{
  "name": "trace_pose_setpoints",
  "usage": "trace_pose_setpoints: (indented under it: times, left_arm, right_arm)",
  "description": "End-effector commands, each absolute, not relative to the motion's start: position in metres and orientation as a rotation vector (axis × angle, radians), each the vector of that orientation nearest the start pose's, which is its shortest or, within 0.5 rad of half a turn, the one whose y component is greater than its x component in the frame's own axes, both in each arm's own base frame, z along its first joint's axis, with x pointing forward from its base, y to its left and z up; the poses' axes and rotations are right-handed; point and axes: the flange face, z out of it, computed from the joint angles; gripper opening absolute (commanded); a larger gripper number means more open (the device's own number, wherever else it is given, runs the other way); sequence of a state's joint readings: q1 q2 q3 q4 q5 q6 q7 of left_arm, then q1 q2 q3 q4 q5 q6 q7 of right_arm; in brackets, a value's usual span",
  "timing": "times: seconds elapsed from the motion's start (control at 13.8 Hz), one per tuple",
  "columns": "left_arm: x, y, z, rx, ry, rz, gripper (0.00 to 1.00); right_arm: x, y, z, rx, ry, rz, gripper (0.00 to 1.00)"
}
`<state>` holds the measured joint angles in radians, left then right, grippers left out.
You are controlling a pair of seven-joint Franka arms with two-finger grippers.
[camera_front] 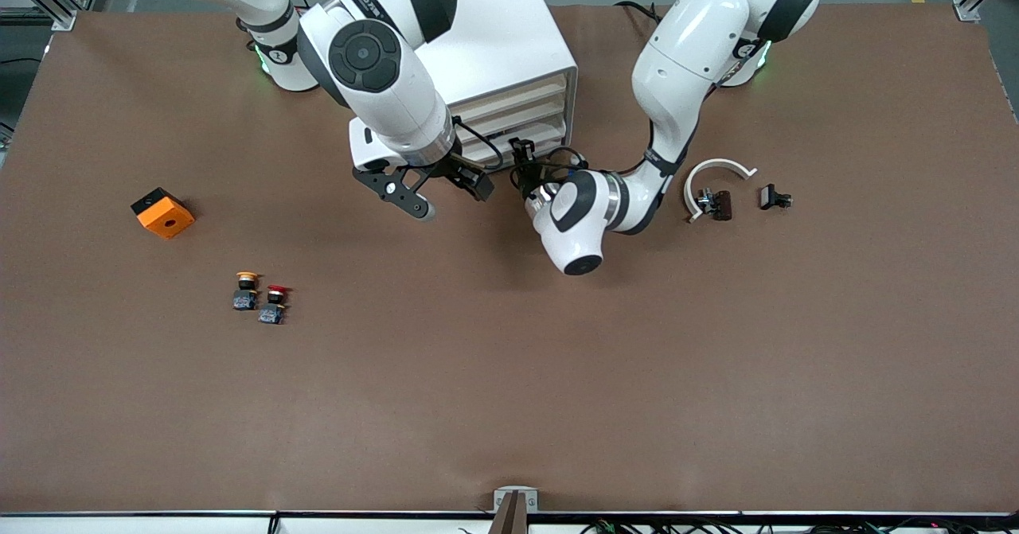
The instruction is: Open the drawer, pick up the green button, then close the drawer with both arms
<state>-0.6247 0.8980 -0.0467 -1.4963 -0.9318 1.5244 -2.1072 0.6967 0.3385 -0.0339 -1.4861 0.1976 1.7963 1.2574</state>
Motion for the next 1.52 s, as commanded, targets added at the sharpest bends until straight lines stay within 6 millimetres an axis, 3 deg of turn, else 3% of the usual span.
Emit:
trace_pose_setpoints:
  times: [0.0,0.43,0.72,0.8,0.87,0.94,1.01,1.16,1.3,1.45]
  left_arm:
    - [0.484,-0.442,0.159,-1.365,-1.819,1.378,0.00]
    - [0.544,-0.392,0.178,-1.343,-1.937,1.442,0.00]
    - [0.576,-0.360,0.191,-1.360,-1.996,1.492,0.03]
    - [0.576,-0.360,0.191,-1.368,-1.994,1.495,0.13]
    - [0.576,-0.360,0.191,-1.390,-1.987,1.503,0.45]
    - [0.576,-0.359,0.191,-1.406,-1.984,1.505,0.83]
    - [0.578,-0.359,0.193,-1.420,-1.982,1.505,1.00]
    - [0.590,-0.347,0.199,-1.448,-1.998,1.534,1.00]
    - [0.600,-0.346,0.219,-1.505,-1.978,1.547,1.00]
    - [0.616,-0.333,0.240,-1.549,-2.002,1.535,1.00]
  right_arm:
    - [0.509,0.433,0.466,-2.876,1.052,0.286,1.00]
    - [0.505,0.444,0.433,-2.884,1.176,0.326,1.00]
    - [0.490,0.469,0.409,-2.888,1.181,0.300,1.00]
    - [0.486,0.478,0.400,-2.882,1.202,0.295,1.00]
    - [0.482,0.487,0.394,-2.861,1.232,0.283,1.00]
    - [0.479,0.495,0.389,-2.853,1.224,0.270,1.00]
    - [0.468,0.508,0.383,-2.868,1.190,0.268,1.00]
    - [0.460,0.518,0.371,-2.884,1.171,0.266,1.00]
    - [0.459,0.518,0.355,-2.903,1.185,0.280,1.00]
    - [0.456,0.515,0.335,-2.909,1.198,0.280,1.00]
